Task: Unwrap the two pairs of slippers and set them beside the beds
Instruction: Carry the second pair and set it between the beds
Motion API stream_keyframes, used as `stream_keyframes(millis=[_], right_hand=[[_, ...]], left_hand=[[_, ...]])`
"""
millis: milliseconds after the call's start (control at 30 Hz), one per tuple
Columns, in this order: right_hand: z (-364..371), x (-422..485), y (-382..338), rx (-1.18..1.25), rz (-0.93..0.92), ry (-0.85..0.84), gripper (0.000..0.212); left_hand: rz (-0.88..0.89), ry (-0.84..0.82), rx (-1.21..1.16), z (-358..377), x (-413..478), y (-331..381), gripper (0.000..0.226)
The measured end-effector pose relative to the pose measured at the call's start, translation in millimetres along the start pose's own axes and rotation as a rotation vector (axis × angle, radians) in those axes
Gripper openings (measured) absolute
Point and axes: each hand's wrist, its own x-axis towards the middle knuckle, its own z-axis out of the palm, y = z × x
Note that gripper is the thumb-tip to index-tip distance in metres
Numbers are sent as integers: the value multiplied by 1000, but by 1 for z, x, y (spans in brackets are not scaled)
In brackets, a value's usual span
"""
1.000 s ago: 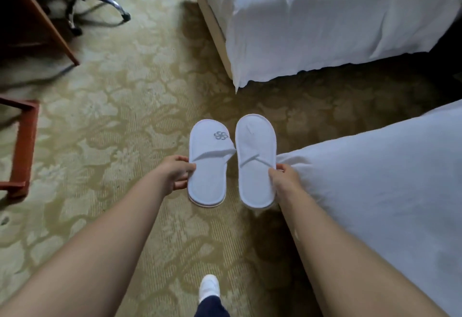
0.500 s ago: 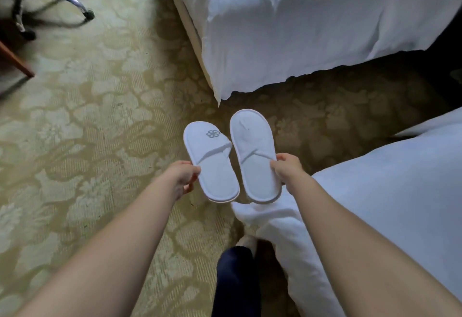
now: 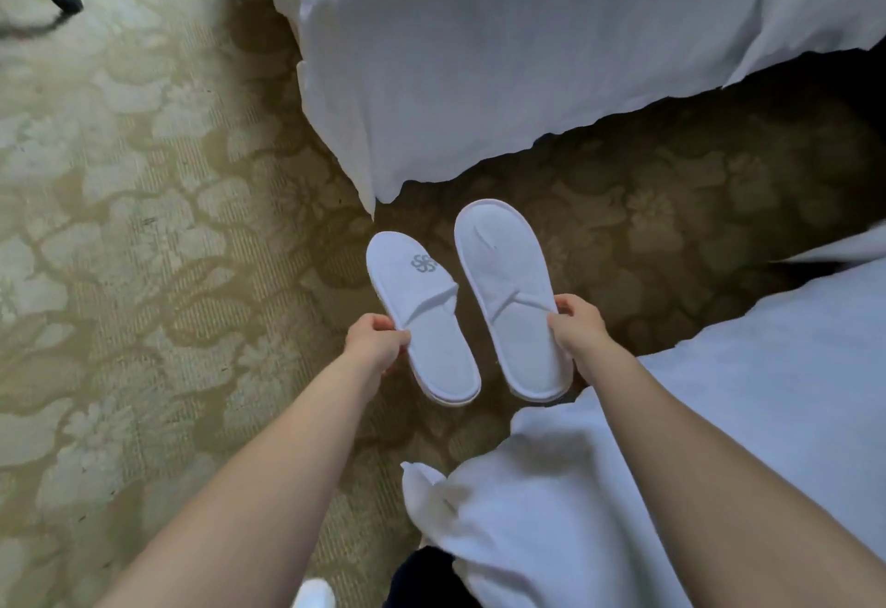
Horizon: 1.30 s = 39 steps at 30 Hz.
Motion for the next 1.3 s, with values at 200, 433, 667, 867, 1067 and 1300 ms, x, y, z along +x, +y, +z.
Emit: stream_keyframes(millis=[200, 433, 667, 867, 1067, 1300], right_hand=[[26, 64, 28, -11, 10, 14, 16], [64, 151, 66, -80, 26, 41, 19], [95, 237, 103, -214, 41, 73, 44], [132, 283, 158, -199, 92, 119, 43], [149, 304, 202, -173, 161, 108, 44], [145, 308, 236, -292, 179, 100, 45]], left_hand=[[-6, -30, 58, 42, 68, -23, 14], [-7, -130, 157, 88, 171, -64, 16], [-41, -285, 122, 135, 258, -120, 49], [-53, -371, 218, 158, 302, -158, 44], [-38, -448, 302, 160, 325, -180, 47], [-149, -441, 260, 163, 334, -213, 35]])
